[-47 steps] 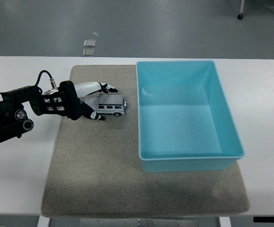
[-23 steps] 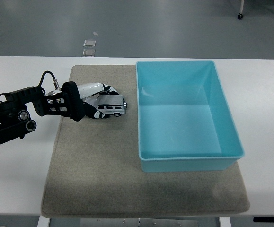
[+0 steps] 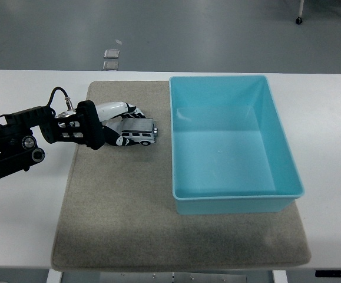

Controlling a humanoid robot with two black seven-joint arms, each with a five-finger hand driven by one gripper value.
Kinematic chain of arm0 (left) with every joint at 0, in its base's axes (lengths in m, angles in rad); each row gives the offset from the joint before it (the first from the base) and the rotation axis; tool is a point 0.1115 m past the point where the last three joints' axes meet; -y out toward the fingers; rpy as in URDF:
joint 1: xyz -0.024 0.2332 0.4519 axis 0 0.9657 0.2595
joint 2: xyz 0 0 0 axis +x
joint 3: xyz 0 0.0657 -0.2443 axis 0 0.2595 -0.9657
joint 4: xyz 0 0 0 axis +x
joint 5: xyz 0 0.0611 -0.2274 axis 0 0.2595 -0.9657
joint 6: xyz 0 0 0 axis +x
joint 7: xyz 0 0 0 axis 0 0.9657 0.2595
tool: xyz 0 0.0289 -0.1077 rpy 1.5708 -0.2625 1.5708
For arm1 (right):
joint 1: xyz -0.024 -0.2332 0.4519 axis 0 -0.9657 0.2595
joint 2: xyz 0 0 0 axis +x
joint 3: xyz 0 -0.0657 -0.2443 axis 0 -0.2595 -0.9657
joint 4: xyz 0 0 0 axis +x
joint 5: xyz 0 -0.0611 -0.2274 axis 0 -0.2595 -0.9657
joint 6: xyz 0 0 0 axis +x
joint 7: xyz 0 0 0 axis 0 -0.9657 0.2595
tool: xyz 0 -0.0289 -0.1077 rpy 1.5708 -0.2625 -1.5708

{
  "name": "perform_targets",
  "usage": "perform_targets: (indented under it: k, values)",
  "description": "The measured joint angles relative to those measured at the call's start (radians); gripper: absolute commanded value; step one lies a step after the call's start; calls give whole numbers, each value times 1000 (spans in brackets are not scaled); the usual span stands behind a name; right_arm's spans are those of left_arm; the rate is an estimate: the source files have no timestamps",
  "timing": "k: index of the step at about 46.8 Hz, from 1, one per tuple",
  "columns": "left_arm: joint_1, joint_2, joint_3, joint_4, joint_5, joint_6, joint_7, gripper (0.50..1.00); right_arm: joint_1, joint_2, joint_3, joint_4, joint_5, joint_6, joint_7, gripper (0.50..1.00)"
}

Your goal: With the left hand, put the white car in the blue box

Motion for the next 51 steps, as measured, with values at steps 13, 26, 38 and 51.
perform_targets:
  k: [13,26,38,51]
  values:
    - [-1,2,0,0,40,-2,-3,500,0,0,0,0,0,0,0,936]
    - [-2,18,-1,-23,41,-4,-6,500,0,0,0,0,0,0,0,936]
    - [-36,57,-20,-19,36,41,-6,500,0,0,0,0,0,0,0,936]
    - [-183,77,-22,-32,26,23,-3,500,0,0,0,0,0,0,0,936]
